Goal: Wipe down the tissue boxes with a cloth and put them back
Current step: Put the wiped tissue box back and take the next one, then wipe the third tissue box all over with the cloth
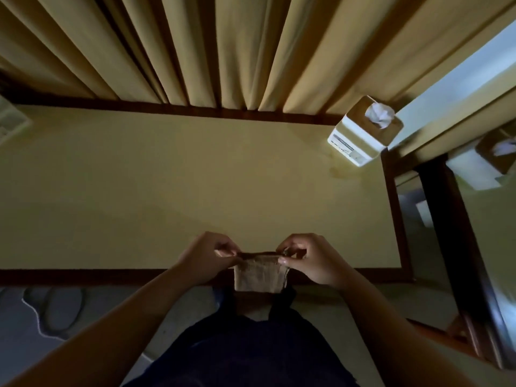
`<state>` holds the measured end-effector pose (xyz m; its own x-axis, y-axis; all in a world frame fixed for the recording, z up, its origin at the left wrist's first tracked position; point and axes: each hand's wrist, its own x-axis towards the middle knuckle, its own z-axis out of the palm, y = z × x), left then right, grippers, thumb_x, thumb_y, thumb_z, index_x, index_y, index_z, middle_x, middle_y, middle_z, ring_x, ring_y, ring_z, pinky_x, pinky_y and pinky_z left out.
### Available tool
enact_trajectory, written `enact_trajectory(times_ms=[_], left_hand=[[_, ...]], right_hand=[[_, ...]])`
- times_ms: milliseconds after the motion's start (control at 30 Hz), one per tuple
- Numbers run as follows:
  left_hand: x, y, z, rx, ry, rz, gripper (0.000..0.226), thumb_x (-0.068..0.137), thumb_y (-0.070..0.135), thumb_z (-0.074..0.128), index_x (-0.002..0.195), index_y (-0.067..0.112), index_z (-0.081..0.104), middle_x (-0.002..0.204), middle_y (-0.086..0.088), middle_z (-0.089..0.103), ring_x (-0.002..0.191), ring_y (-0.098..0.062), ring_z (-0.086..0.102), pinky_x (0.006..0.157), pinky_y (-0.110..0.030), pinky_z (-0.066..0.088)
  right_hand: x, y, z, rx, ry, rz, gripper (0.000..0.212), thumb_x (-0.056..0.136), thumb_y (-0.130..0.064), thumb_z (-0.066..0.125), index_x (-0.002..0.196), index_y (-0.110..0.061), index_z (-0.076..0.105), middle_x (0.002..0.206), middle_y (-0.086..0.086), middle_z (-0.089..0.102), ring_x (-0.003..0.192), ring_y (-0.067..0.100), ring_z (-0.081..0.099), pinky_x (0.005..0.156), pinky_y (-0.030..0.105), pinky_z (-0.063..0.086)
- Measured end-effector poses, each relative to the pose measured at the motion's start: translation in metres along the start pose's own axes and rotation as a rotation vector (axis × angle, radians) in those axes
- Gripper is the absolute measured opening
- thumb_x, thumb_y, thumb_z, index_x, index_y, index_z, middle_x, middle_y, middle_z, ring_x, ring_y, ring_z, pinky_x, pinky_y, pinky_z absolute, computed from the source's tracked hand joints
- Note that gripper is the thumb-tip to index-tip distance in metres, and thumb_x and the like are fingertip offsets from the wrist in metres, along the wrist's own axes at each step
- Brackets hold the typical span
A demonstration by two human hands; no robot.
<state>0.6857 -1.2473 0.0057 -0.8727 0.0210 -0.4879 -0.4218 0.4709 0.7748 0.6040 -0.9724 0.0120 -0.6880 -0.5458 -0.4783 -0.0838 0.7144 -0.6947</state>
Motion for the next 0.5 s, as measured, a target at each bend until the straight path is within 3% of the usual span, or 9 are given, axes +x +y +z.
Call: enact_trajectory(times_ms=[100, 167, 200, 267, 333, 400, 500], left_hand=[[0.011, -0.011, 0.002, -0.019, -0.053, -0.068, 0.019, 0.081, 0.01, 0.086, 0.078, 0.026, 0.076, 0.078, 0.006, 0.075, 0.068, 0.005, 0.065, 0.066, -0.017, 0.049], [0.027, -0.022, 0.0, -0.006, -0.024, -0.114, 0.01, 0.083, 0.012, 0.086, 0.085, 0.018, 0.078, 0.083, -0.003, 0.076, 0.067, 0.0, 0.063, 0.069, -0.026, 0.047], [0.038, -0.026, -0.002, -0.006, -0.008, -0.165, 0.016, 0.085, 0.015, 0.084, 0.099, 0.011, 0.077, 0.094, -0.009, 0.076, 0.073, -0.007, 0.065, 0.073, -0.028, 0.047], [0.06, -0.028, -0.008, 0.008, 0.041, -0.316, 0.054, 0.09, 0.032, 0.08, 0.135, 0.008, 0.06, 0.126, -0.016, 0.066, 0.101, -0.028, 0.067, 0.085, -0.034, 0.051], [0.078, -0.02, -0.016, 0.038, 0.103, -0.387, 0.075, 0.092, 0.044, 0.076, 0.151, 0.011, 0.044, 0.145, -0.018, 0.054, 0.125, -0.038, 0.058, 0.101, -0.044, 0.051], [0.093, -0.005, -0.02, -0.01, 0.138, -0.338, 0.075, 0.093, 0.043, 0.073, 0.154, 0.012, 0.041, 0.15, -0.018, 0.051, 0.131, -0.037, 0.055, 0.107, -0.045, 0.048], [0.103, 0.02, -0.015, -0.044, 0.149, -0.246, 0.066, 0.094, 0.037, 0.073, 0.15, 0.013, 0.047, 0.147, -0.014, 0.054, 0.129, -0.033, 0.056, 0.103, -0.038, 0.046]], right_hand=[[0.009, 0.0, 0.015, -0.001, -0.025, 0.085, 0.019, 0.093, -0.029, 0.082, 0.11, -0.023, 0.077, 0.095, -0.015, 0.075, 0.08, -0.006, 0.068, 0.071, 0.016, 0.046], [0.022, -0.003, 0.021, -0.006, 0.009, 0.117, 0.032, 0.095, -0.032, 0.079, 0.126, -0.025, 0.071, 0.111, -0.012, 0.073, 0.083, -0.008, 0.065, 0.075, 0.02, 0.046], [0.028, -0.006, 0.021, -0.002, 0.036, 0.139, 0.044, 0.096, -0.035, 0.076, 0.137, -0.028, 0.063, 0.12, -0.009, 0.071, 0.086, -0.005, 0.065, 0.077, 0.021, 0.048], [0.038, -0.011, 0.018, 0.027, 0.096, 0.187, 0.062, 0.098, -0.04, 0.073, 0.153, -0.03, 0.046, 0.135, -0.006, 0.066, 0.095, 0.007, 0.068, 0.082, 0.025, 0.051], [0.043, -0.015, 0.01, 0.102, 0.17, 0.214, 0.067, 0.101, -0.041, 0.07, 0.159, -0.031, 0.038, 0.144, -0.004, 0.062, 0.107, 0.013, 0.067, 0.088, 0.029, 0.053], [0.041, -0.015, -0.001, 0.148, 0.244, 0.209, 0.066, 0.101, -0.04, 0.069, 0.159, -0.03, 0.038, 0.145, -0.005, 0.062, 0.114, 0.013, 0.065, 0.089, 0.027, 0.053], [0.028, -0.006, -0.019, 0.154, 0.327, 0.175, 0.063, 0.101, -0.04, 0.069, 0.156, -0.031, 0.041, 0.139, -0.01, 0.064, 0.108, 0.005, 0.064, 0.081, 0.013, 0.046]])
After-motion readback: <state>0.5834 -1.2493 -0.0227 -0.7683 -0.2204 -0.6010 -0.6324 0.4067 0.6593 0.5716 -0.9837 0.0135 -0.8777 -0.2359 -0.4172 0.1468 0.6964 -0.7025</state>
